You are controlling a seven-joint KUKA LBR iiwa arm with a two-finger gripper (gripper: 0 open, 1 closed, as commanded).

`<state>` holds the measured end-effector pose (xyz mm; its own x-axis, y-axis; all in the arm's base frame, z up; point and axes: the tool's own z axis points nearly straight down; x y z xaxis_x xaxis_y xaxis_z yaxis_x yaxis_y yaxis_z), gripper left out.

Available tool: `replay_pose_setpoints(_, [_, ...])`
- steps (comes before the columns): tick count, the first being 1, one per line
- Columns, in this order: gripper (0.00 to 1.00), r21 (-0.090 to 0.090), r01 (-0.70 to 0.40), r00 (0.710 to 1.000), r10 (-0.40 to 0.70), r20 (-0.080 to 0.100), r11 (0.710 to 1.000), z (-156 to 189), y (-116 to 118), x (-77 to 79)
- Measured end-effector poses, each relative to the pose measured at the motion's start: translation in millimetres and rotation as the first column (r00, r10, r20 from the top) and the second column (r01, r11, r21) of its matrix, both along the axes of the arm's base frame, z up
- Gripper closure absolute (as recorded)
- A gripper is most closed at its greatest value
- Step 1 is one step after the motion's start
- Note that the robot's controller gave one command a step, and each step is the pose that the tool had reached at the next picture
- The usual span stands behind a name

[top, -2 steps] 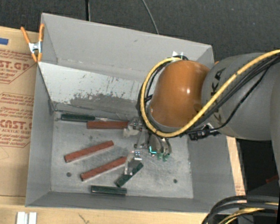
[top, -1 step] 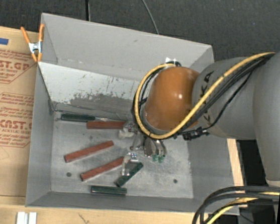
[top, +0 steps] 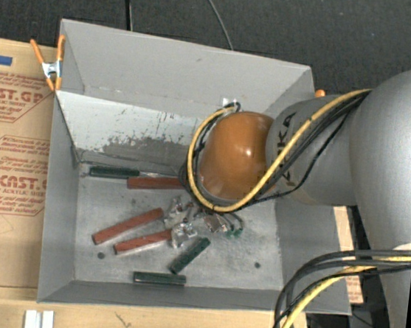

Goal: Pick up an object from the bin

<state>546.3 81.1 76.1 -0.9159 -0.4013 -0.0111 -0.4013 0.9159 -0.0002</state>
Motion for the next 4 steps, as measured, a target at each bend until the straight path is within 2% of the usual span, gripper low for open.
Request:
replay_pose_setpoints(1, [1.00, 0.000, 0.000, 1.000, 0.000, 0.000, 1.000, 0, 0, 0.0])
replay_pose_setpoints(2, [1.00, -0.003, -0.044, 0.999, 0.044, -0.008, 0.999, 116, -21, -8.5])
replay_pose_setpoints(3, [1.00, -0.002, -0.044, 0.999, 0.044, -0.009, 0.999, 116, -21, -8.6])
replay_pose_setpoints(4, [1.00, -0.003, -0.501, 0.865, 0.501, -0.007, 0.865, 209, -48, 5.0])
